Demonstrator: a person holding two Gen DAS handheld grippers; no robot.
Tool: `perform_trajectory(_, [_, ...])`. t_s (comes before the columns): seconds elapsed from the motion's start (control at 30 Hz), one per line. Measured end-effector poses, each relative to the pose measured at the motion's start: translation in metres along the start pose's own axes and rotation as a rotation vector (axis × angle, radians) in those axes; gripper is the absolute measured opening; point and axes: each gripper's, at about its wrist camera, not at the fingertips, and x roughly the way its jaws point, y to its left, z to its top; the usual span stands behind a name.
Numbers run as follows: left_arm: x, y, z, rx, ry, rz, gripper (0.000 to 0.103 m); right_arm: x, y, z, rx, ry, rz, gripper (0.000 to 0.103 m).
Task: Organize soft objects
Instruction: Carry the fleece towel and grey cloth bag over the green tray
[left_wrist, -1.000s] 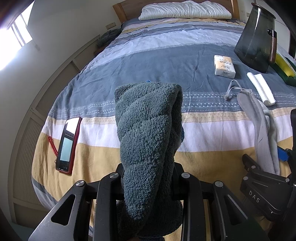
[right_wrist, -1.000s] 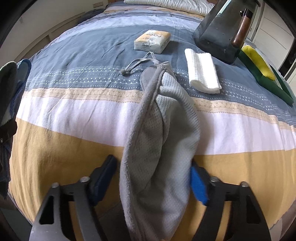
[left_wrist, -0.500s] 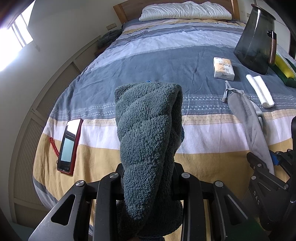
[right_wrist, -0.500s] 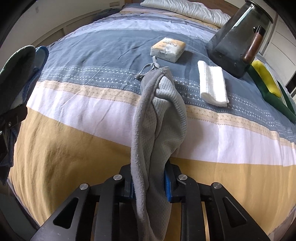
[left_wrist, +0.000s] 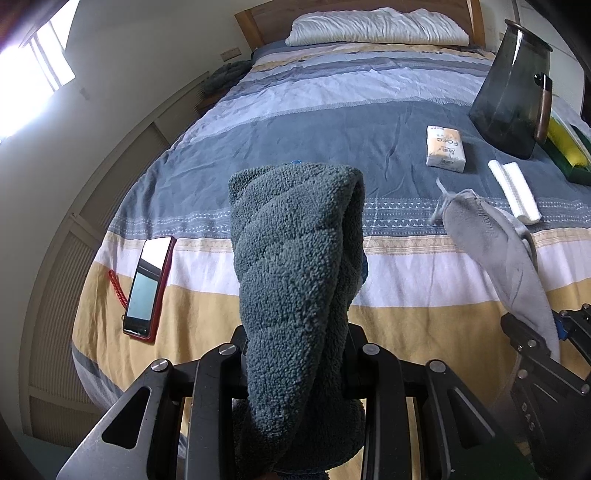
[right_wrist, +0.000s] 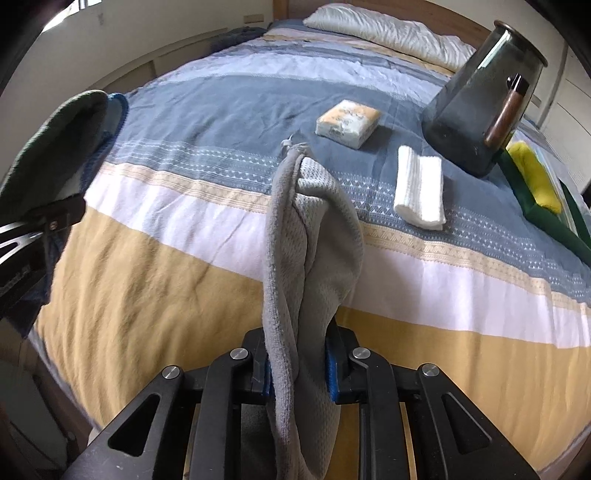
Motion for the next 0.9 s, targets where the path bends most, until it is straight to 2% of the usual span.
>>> perform_trajectory(0.33, [-0.025, -0.011, 0.001, -0.017, -0.015, -0.012, 0.026, -0.046, -0.025, -0.009, -0.009, -0.072, 0.031, 0.019])
perform_trajectory(0.5, [-0.044, -0.027, 0.005, -0.026, -0.032, -0.058, 0.026, -0.082, -0.042, -0.017, -0.01, -0.136, 0.009, 0.019])
perform_trajectory(0.7, [-0.072, -0.072, 0.013, 0.031, -0.067, -0.132, 0.026, -0.125, -0.073, -0.028, 0.013, -0.195, -0.042, 0.019])
perform_trajectory(0.9, [-0.095, -0.125, 0.025, 0.097, -0.095, -0.209, 0.026, -0.17, -0.125, -0.047, 0.077, -0.245, -0.11, 0.019])
